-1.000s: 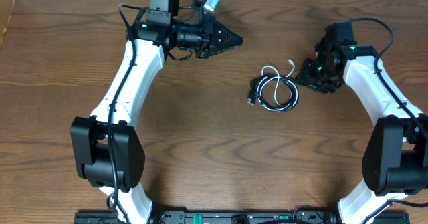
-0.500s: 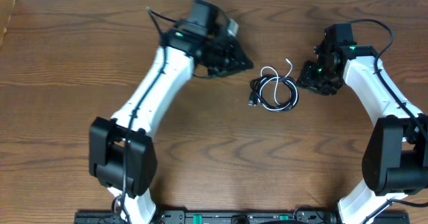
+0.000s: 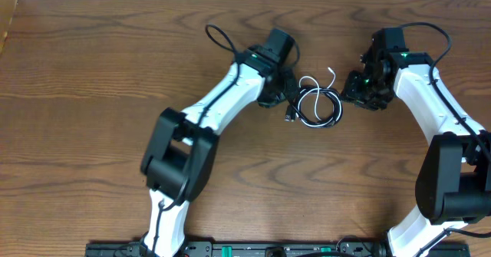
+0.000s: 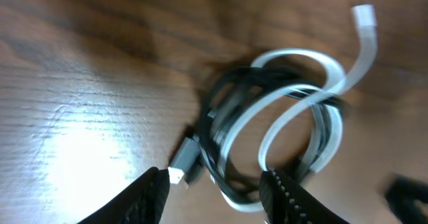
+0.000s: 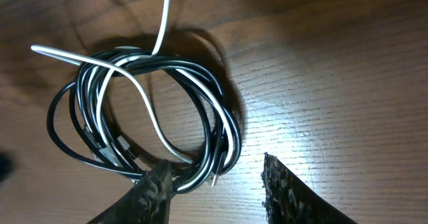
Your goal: Untangle cables
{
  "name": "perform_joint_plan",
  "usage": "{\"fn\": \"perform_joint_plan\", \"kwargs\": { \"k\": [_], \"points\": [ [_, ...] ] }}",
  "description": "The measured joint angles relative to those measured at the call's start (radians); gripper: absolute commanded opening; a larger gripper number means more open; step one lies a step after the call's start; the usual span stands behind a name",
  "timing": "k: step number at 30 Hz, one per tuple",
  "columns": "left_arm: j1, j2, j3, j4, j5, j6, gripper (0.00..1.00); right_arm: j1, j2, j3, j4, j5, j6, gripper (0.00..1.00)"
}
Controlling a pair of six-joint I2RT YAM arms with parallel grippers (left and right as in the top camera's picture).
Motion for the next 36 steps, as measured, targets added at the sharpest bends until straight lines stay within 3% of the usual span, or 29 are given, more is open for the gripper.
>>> {"fn": "perform_joint_plan", "kwargs": {
  "k": [6,27,36],
  "points": [
    [-0.031,0.076,-0.002,0.054,0.009,-0.056,0.45,0.0,0.0,0.0,0.0,0.0,-0.002,0.41],
    [-0.041,0.098,-0.001,0.056,-0.031,-0.081,0.08,0.0,0.0,0.0,0.0,0.0,-0.01,0.42],
    [-0.05,0.097,0.002,0.054,-0.066,-0.07,0.08,0.0,0.0,0.0,-0.001,0.0,-0.017,0.42]
  ]
}}
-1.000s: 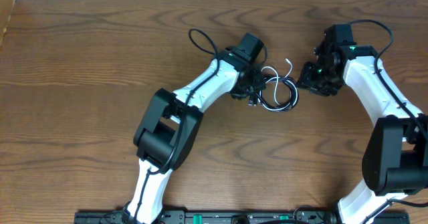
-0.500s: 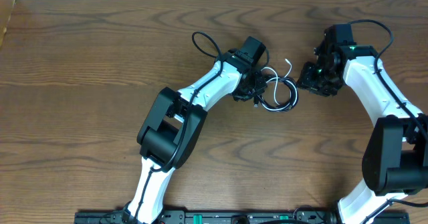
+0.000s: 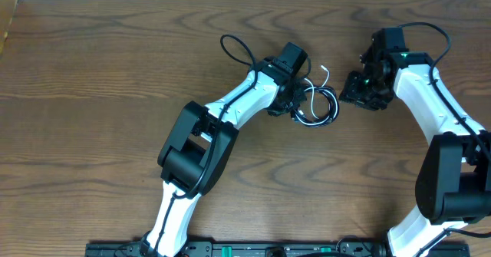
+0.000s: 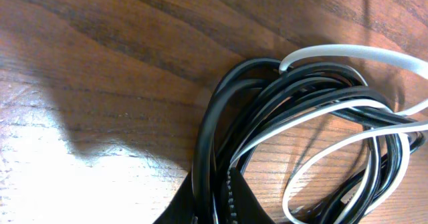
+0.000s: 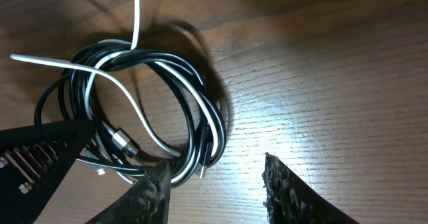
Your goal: Untangle cables
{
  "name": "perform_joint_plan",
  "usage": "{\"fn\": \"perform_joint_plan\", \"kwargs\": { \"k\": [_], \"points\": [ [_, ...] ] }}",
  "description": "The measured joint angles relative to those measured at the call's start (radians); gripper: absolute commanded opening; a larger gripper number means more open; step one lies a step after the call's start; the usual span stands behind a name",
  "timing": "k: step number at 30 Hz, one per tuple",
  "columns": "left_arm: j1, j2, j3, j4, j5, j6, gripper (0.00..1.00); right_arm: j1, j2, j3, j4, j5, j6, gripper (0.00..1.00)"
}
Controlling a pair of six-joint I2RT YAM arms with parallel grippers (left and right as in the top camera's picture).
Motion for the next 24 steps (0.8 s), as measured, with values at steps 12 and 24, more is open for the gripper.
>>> {"fn": "perform_joint_plan", "kwargs": {
  "k": [12,24],
  "points": [
    [0.051,-0.114,0.002,-0.064,0.12,0.114,0.07,0.0,0.0,0.0,0.048,-0.05,-0.051,0.5],
    [0.069,-0.25,0.002,-0.047,0.204,0.158,0.08,0.047,0.003,0.0,0.085,-0.2,-0.14,0.49]
  ]
}}
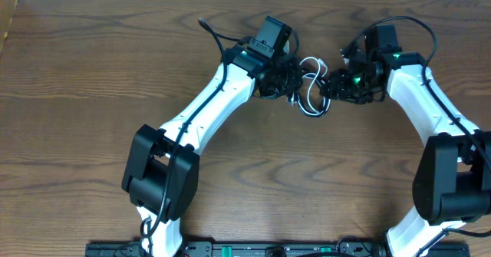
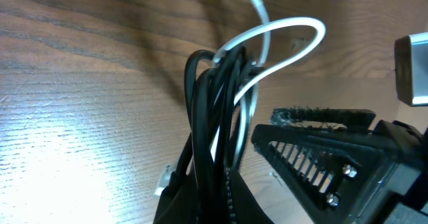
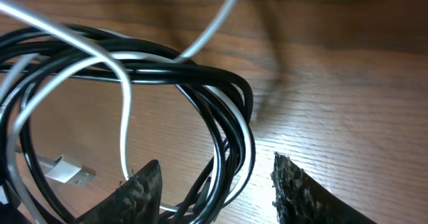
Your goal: Untangle cables
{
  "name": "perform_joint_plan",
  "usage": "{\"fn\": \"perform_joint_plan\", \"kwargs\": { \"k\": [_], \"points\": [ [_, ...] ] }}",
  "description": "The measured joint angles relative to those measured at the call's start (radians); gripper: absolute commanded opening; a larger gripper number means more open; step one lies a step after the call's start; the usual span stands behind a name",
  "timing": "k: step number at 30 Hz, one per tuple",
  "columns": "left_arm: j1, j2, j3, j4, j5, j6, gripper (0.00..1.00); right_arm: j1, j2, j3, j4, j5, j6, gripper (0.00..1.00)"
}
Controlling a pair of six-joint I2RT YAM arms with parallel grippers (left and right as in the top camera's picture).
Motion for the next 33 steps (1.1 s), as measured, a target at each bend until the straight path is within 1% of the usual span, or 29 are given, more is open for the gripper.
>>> {"fn": "perform_joint_plan", "kwargs": {
  "k": [5,13,18,23,30,33],
  "points": [
    [0.027,0.0,0.0,0.005,0.037,0.0,0.07,0.014,0.034,0.0,0.011,0.016,0.042,0.49],
    [0.071,-0.001,0.0,0.005,0.09,0.0,0.08,0.023,0.171,0.0,0.052,0.015,0.114,0.42],
    [0.083,-0.016,-0.005,0.002,0.1,0.004,0.07,0.023,0.187,0.0,0.046,-0.004,0.126,0.41],
    [0.121,-0.066,-0.01,-0.023,0.112,0.033,0.07,0.016,0.187,0.003,0.029,-0.041,0.131,0.41],
    [0.226,-0.215,-0.009,-0.103,0.097,0.08,0.08,-0.029,0.188,0.002,0.002,0.029,0.134,0.41],
    [0.235,-0.24,-0.003,-0.152,0.09,0.102,0.07,-0.034,0.188,0.002,0.002,0.034,0.134,0.41]
  ]
}}
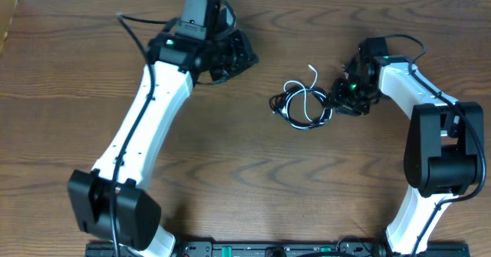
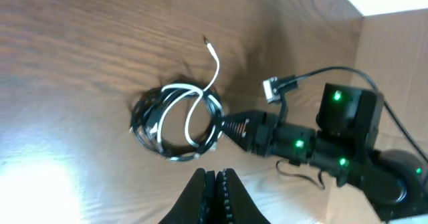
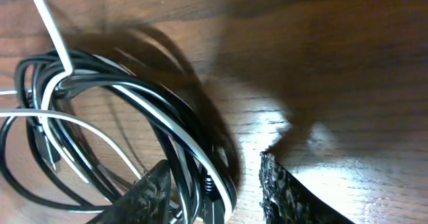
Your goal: Untangle cables
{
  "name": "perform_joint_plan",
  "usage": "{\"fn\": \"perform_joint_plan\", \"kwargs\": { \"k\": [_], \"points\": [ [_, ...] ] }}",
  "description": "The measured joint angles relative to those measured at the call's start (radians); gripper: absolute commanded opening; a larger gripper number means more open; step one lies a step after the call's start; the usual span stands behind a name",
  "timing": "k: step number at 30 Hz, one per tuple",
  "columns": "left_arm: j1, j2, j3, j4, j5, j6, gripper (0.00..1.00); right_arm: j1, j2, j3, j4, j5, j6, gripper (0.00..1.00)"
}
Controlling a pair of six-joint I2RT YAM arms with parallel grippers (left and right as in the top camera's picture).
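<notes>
A tangled coil of black and white cables (image 1: 304, 107) lies flat on the wooden table (image 1: 245, 180), one white end (image 1: 310, 70) sticking up behind it. My left gripper (image 1: 247, 57) hovers well up and to the left of the coil, shut and empty; its wrist view looks down past the closed gripper (image 2: 214, 179) at the coil (image 2: 175, 120). My right gripper (image 1: 336, 102) sits at the coil's right edge. In its wrist view the right gripper (image 3: 217, 184) is open, with the coil's strands (image 3: 180, 150) running between its fingers (image 3: 155, 190).
A cardboard box wall (image 2: 394, 57) stands beyond the table's far right, seen from the left wrist. A white wall strip runs along the table's back edge. Bare wood surrounds the coil.
My left gripper, then shut on the coil and holding it on edge, has let go and is now far up-left, shut and empty. The coil lies flat, with my right gripper's fingers astride its right edge.
Both grippers stood open on either side of the flat coil. Then the left one was shut on the coil's left side, and later held it up on edge with the right close by. Now the coil is down again, the left withdrawn, the right open round its rim.
</notes>
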Motion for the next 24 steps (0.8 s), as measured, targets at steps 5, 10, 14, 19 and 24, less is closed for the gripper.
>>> {"fn": "perform_joint_plan", "kwargs": {
  "k": [5,10,14,19,24],
  "points": [
    [-0.045,0.032,0.0,-0.043,-0.026,0.031,0.08,0.0,0.0,0.0,-0.003,0.008,-0.005,0.34],
    [-0.1,0.08,0.0,-0.045,-0.093,0.043,0.16,0.0,-0.004,0.0,-0.004,0.003,-0.029,0.39],
    [-0.145,0.146,0.0,-0.035,-0.156,0.053,0.26,0.0,-0.035,-0.004,-0.007,0.011,-0.045,0.45],
    [-0.169,0.247,0.0,-0.006,-0.216,0.062,0.35,-0.001,-0.173,-0.008,-0.02,0.024,-0.053,0.52],
    [-0.168,0.352,0.0,-0.003,-0.248,0.063,0.4,-0.001,-0.282,-0.008,-0.038,0.032,-0.061,0.53]
  ]
}}
